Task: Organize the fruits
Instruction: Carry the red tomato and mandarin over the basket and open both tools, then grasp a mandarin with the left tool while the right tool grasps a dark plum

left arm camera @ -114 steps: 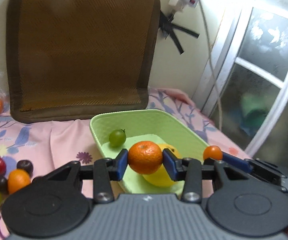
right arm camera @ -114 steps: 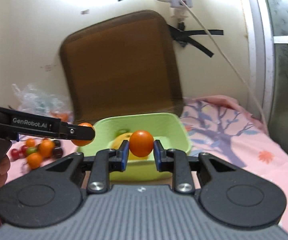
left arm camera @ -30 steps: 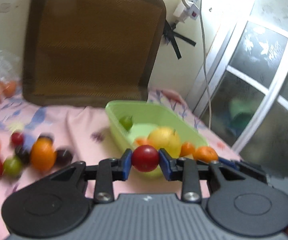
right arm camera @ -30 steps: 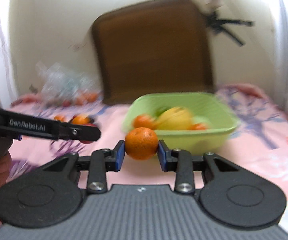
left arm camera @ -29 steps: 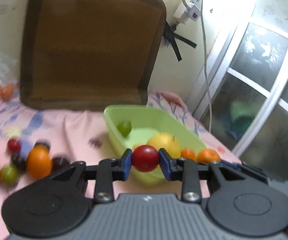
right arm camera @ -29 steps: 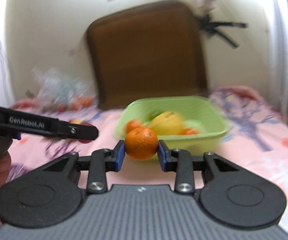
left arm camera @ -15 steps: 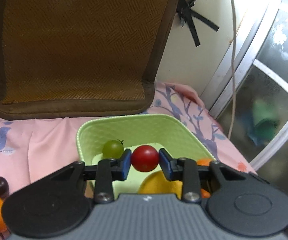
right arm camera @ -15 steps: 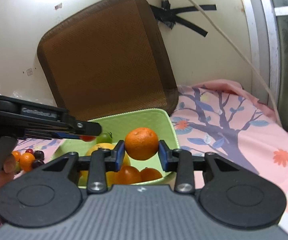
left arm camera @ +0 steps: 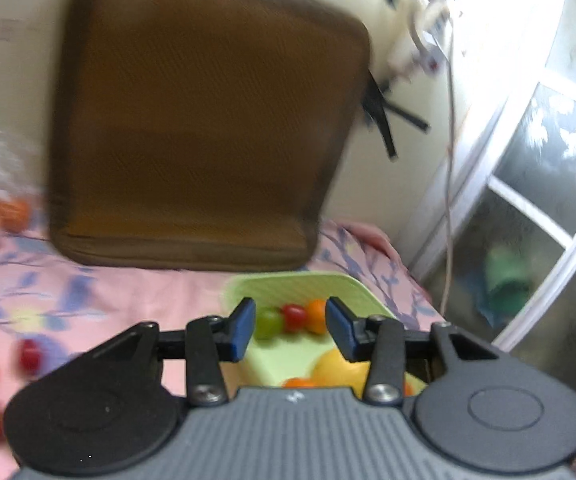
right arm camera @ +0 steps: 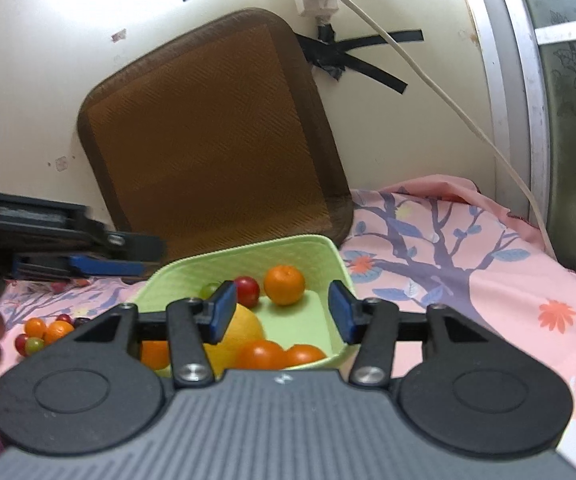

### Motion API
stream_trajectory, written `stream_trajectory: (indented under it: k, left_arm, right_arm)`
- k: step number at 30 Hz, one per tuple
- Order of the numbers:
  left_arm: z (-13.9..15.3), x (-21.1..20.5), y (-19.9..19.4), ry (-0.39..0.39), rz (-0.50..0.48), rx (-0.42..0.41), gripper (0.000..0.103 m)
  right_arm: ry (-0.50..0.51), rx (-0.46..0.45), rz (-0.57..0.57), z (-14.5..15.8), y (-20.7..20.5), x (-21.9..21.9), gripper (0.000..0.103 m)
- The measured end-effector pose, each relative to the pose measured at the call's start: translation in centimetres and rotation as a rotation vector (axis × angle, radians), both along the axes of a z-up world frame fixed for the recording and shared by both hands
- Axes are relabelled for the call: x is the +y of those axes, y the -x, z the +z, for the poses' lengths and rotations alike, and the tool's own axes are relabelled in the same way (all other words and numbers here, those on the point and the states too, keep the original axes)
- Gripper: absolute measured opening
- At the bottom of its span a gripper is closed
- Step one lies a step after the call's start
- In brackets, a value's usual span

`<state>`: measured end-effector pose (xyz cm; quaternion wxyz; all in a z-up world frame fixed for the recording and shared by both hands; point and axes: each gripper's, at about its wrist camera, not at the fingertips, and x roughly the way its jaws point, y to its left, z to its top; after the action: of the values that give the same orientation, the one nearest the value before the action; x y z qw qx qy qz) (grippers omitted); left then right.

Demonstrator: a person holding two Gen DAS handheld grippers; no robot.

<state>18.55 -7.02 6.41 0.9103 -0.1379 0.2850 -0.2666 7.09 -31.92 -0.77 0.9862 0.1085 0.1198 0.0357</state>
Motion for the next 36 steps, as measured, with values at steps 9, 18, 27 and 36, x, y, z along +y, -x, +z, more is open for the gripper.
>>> stream_trajectory:
  k: [9, 18, 27, 36]
  left_arm:
    - [-1.6, 13.7, 3.8, -0.035, 0.325, -0.011, 0.04]
    - [-6.4, 17.9, 4.6, 0.004, 0.393, 0.053, 0.04]
    - [-7.0, 18.2, 5.6, 0.055, 0.384, 0.018, 0.04]
    - [-6.6, 17.3, 6.2, 0.03, 0.351, -0.037, 0.04]
  right_arm:
    - [0.011, -0.025, 0.122, 1.3, 2.3, 5.5, 0.053]
    - [0.166, 0.056, 0.311, 0.5, 0.9, 14.5, 0.05]
    - [0.334, 0.116, 0.334, -0.2, -3.9, 19.3, 0.044]
    - [0.272, 0.141, 0.395, -0.3, -5.6, 19.4, 0.048]
